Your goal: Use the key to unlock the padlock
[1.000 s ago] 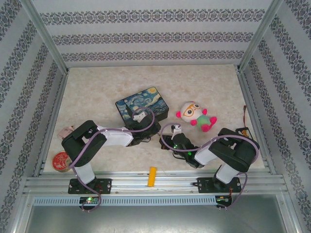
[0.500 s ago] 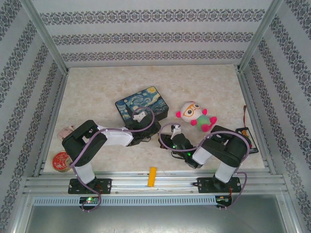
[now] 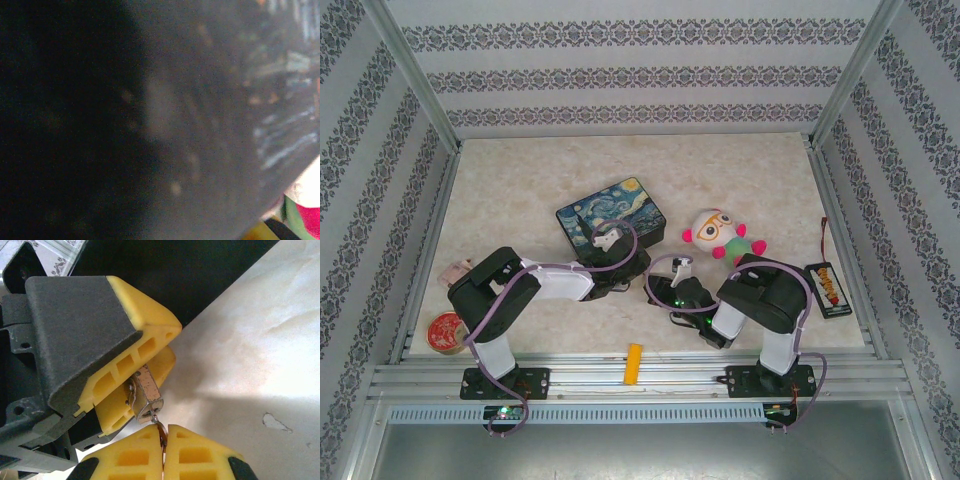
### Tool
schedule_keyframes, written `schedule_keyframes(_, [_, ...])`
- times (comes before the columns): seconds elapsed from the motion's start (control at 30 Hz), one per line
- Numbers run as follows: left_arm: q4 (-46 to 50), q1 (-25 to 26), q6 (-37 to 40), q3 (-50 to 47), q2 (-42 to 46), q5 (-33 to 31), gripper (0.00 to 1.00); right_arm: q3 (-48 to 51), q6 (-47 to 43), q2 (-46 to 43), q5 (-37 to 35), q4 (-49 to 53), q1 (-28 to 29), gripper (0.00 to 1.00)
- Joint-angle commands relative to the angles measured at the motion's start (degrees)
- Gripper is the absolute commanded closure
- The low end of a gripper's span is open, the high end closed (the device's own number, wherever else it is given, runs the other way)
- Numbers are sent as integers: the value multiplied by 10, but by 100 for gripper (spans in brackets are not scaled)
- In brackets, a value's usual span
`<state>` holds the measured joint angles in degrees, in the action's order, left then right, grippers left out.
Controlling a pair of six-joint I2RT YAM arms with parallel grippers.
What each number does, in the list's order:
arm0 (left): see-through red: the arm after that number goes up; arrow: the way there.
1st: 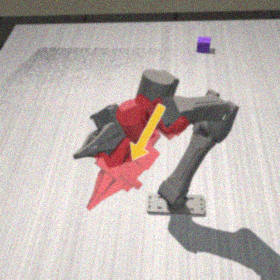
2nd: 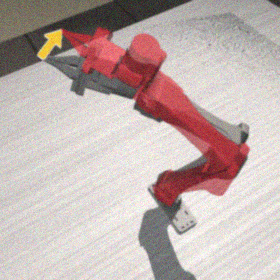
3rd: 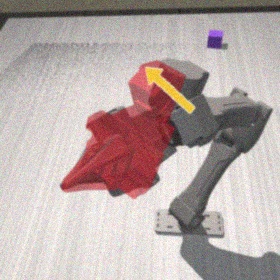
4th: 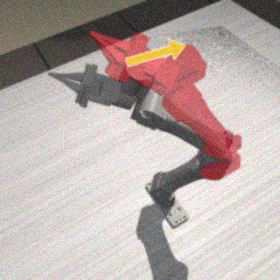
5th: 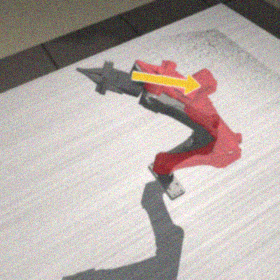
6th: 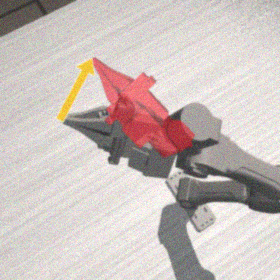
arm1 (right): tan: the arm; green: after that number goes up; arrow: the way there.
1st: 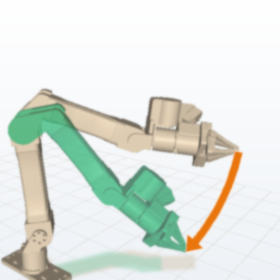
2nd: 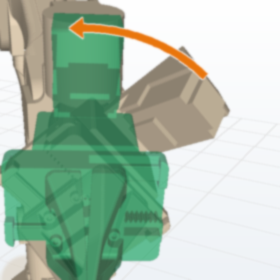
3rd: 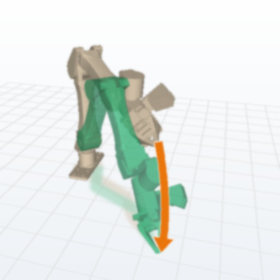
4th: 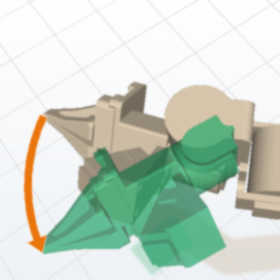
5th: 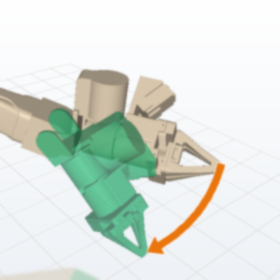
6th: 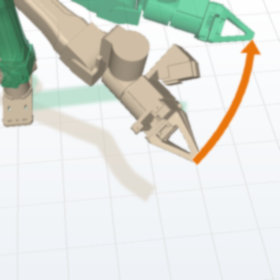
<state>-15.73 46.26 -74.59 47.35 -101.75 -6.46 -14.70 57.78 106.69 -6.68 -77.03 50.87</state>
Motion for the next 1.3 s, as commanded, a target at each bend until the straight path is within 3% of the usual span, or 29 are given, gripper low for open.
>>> schedule_keyframes(0.0, [-37, -2, -68, -15, -20, 67, 83, 8, 12, 12, 11, -23, 5, 100])
schedule_keyframes(1.27, [-41, -4, -69, -18, -19, 66, 83, 14, -23, 3, 2, -23, 5, 100])
